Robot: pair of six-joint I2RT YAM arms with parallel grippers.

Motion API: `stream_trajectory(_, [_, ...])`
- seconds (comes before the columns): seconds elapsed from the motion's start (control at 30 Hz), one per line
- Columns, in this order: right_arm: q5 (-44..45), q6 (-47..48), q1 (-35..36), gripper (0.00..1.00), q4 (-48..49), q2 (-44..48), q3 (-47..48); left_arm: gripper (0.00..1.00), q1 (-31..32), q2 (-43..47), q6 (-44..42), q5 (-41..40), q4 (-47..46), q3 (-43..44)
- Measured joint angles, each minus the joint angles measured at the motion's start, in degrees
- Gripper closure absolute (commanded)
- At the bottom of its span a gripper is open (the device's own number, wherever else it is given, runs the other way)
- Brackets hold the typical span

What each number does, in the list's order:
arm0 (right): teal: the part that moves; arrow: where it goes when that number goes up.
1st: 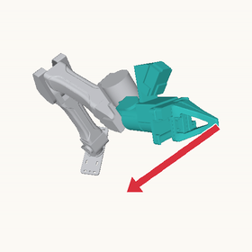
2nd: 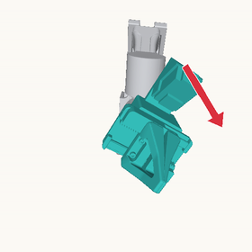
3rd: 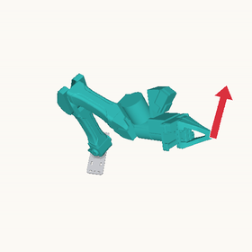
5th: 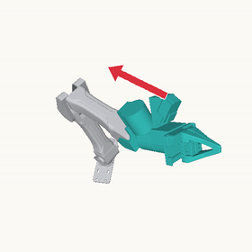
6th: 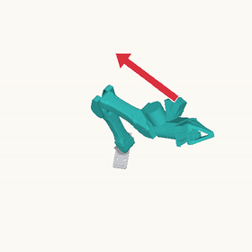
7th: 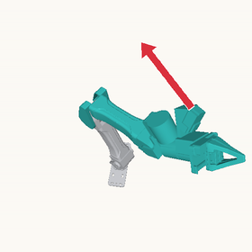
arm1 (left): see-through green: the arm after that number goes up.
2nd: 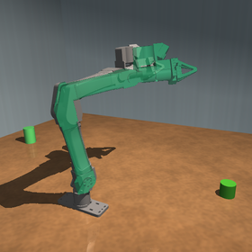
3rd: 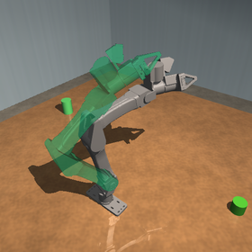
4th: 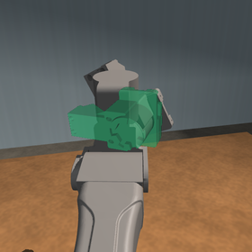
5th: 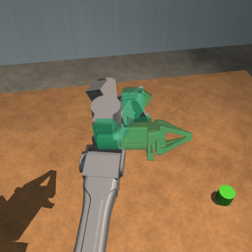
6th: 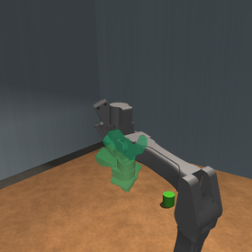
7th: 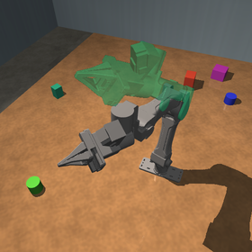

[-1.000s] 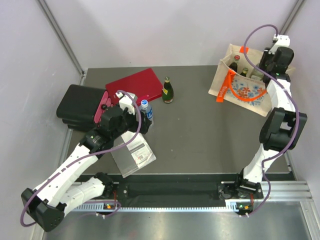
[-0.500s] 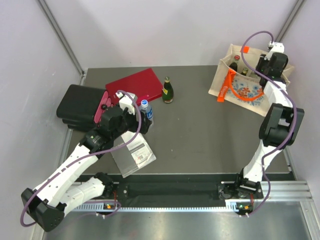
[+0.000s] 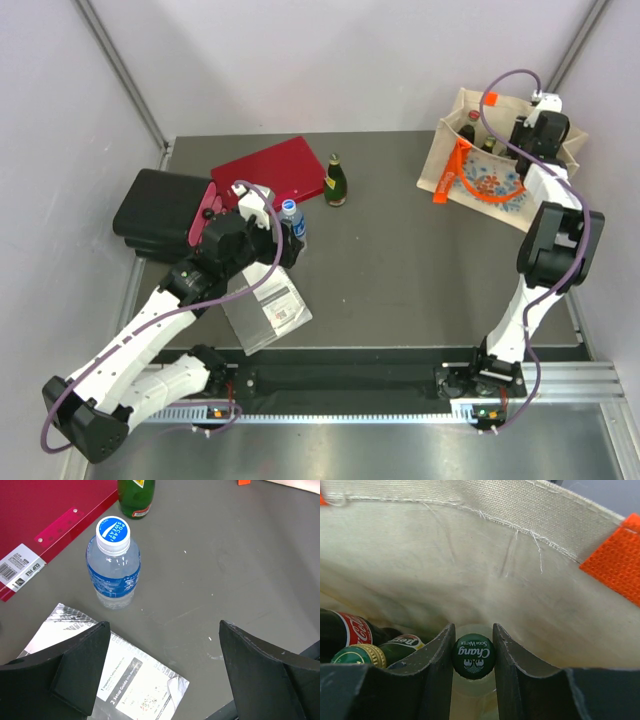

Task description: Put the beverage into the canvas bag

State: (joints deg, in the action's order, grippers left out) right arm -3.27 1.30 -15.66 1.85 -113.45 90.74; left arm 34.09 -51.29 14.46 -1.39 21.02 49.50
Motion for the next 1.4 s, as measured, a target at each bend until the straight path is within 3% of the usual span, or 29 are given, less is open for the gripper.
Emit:
stream_trajectory(0.27, [0.13,-1.09,0.04,0.53,-0.81,-0.37,0.0,0.06,0.04,0.0,0.0,0.02,0.0,0.0])
stream_trajectory(0.6, [-0.37,-3.1,0.11,0.51,0.04,-0.26,1.25,0.06,0.04,0.02,0.0,0.0,0.0,0.0])
stream_trajectory(0.8, [-0.61,-5.75,0.11,0.5,-4.48,0.92,4.24,0.06,0.09,0.07,0.0,-0.17,0.0,0.0])
stream_trajectory(1.2, [-4.35,-13.64,1.88,0.45,-10.36,24.57,3.45,0.06,0.11,1.07,0.0,-1.25,0.02,0.0])
stream_trajectory(1.4, [-5.07,-15.56,11.58,0.42,-9.88,40.11,-9.44,0.07,0.11,1.4,0.0,-1.38,0.0,0.0])
